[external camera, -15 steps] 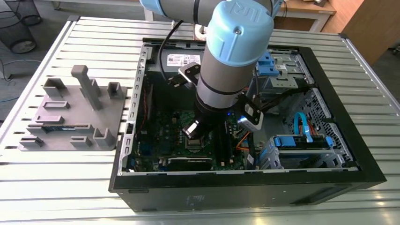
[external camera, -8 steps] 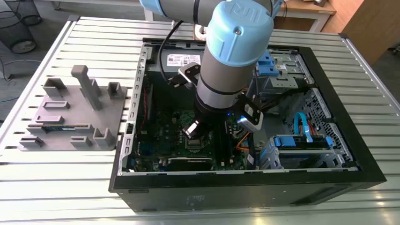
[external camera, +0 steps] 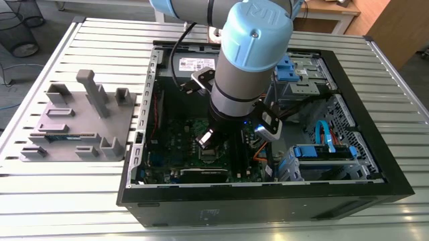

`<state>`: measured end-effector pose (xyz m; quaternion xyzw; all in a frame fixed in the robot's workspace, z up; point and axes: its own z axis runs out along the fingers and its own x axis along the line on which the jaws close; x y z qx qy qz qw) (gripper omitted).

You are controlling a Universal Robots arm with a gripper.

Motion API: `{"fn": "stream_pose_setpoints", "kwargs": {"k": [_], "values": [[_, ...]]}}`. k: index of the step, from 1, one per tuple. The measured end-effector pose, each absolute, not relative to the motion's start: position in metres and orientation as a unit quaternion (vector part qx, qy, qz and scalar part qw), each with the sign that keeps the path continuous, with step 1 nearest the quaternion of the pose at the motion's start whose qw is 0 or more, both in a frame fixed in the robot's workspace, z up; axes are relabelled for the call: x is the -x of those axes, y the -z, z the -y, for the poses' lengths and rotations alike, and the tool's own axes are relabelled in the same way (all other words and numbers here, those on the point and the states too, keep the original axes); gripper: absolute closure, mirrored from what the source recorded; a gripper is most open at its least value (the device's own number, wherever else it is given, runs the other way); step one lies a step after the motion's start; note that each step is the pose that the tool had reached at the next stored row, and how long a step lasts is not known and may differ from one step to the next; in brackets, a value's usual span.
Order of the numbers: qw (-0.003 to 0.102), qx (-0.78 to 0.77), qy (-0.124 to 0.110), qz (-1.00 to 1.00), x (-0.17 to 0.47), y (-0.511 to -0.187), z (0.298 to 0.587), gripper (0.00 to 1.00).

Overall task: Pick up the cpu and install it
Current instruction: 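Install the first cpu locking lever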

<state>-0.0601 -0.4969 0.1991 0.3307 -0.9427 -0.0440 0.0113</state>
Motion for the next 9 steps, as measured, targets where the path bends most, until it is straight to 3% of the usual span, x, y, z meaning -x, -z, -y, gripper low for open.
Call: {"fn": "stream_pose_setpoints", "kwargs": {"k": [9], "values": [[0.011,-0.331,0.044,0.943,0.0601,-0.1959,0.4969,0.89]]}}
